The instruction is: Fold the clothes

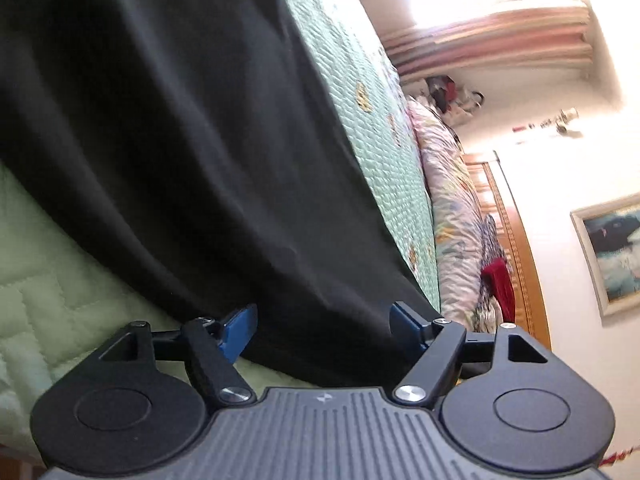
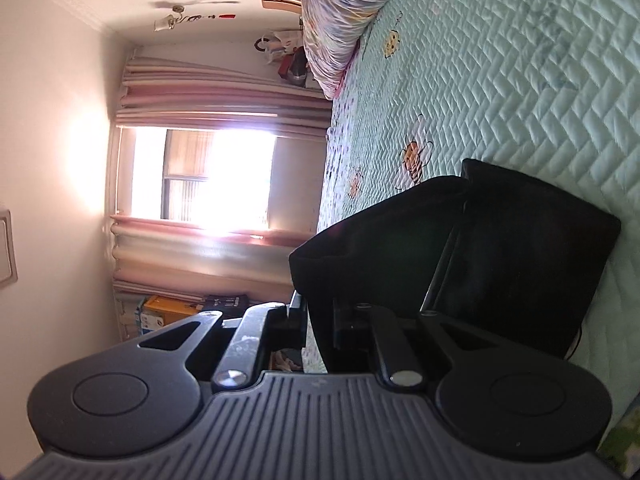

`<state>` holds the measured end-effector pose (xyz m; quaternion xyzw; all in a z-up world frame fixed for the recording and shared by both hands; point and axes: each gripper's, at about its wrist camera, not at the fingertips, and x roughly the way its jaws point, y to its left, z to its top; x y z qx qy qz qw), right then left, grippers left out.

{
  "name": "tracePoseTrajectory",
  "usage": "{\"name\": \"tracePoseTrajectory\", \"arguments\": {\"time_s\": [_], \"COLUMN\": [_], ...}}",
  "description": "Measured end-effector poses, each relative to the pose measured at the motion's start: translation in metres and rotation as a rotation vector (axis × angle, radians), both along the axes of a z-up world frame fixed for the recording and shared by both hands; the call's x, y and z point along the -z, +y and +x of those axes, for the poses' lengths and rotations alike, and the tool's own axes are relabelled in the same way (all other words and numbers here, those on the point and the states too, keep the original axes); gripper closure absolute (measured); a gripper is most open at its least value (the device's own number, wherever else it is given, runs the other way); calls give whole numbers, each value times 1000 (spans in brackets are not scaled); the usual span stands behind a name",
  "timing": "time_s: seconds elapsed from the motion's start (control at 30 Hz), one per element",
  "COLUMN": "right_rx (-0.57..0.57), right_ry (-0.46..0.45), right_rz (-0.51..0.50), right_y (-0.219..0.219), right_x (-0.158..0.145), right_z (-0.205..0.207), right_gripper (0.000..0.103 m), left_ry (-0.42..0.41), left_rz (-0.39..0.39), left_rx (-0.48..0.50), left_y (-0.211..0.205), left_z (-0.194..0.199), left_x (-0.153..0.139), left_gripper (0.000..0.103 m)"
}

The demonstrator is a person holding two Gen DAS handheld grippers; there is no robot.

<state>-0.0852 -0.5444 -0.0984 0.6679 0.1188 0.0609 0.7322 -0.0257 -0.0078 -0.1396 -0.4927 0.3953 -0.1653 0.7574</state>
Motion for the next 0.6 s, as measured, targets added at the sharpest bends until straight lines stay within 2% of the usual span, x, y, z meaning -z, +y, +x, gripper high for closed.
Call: {"name": "tracePoseTrajectory", "arguments": {"time_s": [0.2,0.33,0.37,0.47,0.53,0.57,0.6], "right_rx": [1,11,14,38,37,37,37], "right_ry": [-18,2,15,86,99,105,112], "right_rz": [32,-26,-60,-140,-156,-164,-172], "right_y": [0,1,0,-3,-4,-4,-5], "right_x": [6,19,23,41,45,47,49], "right_z": [-19,-29,-31,-36,-35,-35,-35], "right_gripper": [90,90,90,90,90,90,90], "left_ry": [-5,5,2,-7,-11,-11,-12], "left_rz": [-6,26,45,103,142,162,182], "left_rx": [-55,-64,-60,-49,-41,-37,-33], "left_y": [-1,-3,-2,0,1,1,1], "left_z": [12,20,20,19,20,20,21], "left_x": [5,0,-4,-14,-19,-21,-22], "left_gripper": [26,31,36,60,70,81,87]}}
